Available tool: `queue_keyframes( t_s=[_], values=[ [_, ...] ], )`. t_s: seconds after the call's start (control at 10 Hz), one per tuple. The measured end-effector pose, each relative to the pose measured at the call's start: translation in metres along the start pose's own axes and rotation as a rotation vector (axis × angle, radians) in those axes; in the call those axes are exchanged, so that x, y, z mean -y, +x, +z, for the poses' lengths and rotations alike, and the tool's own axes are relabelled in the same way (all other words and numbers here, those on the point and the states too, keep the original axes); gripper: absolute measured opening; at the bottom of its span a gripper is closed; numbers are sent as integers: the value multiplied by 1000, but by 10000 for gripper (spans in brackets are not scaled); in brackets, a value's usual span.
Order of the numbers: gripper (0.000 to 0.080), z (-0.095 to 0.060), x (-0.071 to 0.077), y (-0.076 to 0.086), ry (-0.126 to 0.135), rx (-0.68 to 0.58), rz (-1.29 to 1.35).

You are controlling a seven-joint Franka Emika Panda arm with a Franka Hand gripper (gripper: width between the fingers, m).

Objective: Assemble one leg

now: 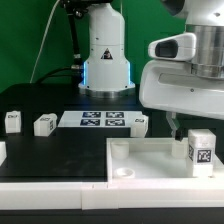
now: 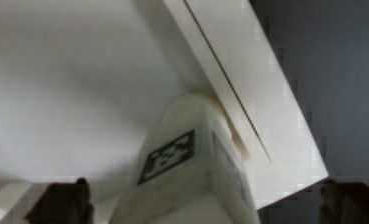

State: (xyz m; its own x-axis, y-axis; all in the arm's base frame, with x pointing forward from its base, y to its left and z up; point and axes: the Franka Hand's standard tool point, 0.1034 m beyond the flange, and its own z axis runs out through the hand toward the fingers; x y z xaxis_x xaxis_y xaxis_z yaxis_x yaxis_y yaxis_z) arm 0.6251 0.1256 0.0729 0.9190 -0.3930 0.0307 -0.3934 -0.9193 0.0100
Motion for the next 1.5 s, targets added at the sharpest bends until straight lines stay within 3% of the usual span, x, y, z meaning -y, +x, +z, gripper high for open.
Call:
queue_keyframes(
  t_s=[0.4, 0.7, 0.9, 1.0, 1.1, 1.5],
  values=[
    [649, 0, -4, 3, -11, -4, -372],
    [649, 0, -5, 3, -11, -4, -376],
    [387, 0, -5, 3, -11, -4, -375],
    [387, 0, -5, 3, -10, -3, -337],
    [291, 0, -5, 3, -10, -3, -339],
    [291, 0, -8, 4, -15, -4, -22]
  ],
)
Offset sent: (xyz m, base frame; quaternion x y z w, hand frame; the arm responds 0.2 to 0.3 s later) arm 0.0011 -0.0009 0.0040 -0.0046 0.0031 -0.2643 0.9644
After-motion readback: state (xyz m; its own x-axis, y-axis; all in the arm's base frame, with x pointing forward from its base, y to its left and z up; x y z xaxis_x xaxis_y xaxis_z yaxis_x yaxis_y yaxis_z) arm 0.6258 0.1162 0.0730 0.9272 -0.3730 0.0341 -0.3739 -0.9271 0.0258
